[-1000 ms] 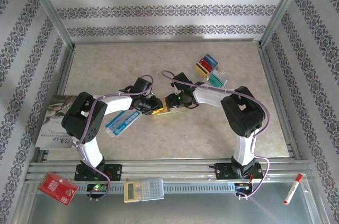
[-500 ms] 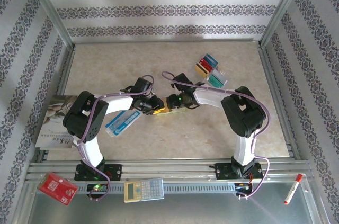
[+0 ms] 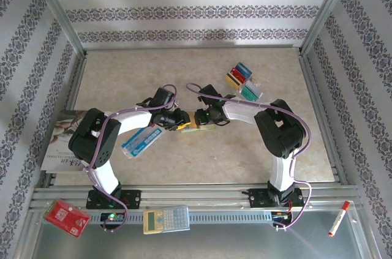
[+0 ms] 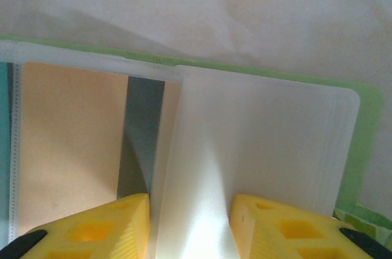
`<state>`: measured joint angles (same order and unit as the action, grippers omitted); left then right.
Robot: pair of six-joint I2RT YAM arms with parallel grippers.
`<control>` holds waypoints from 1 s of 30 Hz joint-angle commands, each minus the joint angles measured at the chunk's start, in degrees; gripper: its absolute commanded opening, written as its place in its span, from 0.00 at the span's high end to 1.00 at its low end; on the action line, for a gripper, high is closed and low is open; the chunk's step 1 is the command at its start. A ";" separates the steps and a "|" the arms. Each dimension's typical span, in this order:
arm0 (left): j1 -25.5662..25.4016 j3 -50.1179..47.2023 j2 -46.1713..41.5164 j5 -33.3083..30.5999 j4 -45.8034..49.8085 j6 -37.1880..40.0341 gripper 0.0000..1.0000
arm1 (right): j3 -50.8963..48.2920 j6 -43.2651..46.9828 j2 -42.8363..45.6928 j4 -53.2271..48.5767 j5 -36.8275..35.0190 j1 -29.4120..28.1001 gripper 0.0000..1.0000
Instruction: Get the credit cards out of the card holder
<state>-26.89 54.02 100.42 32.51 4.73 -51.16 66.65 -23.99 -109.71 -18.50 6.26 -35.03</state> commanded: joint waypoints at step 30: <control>-0.48 3.12 -2.40 -3.98 5.20 3.87 0.72 | -2.58 -0.83 -4.80 -6.06 -0.41 0.49 0.58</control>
<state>-26.96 56.62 102.21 30.04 7.92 -49.15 67.02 -24.03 -109.93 -18.83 6.46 -34.98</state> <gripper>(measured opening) 0.280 0.419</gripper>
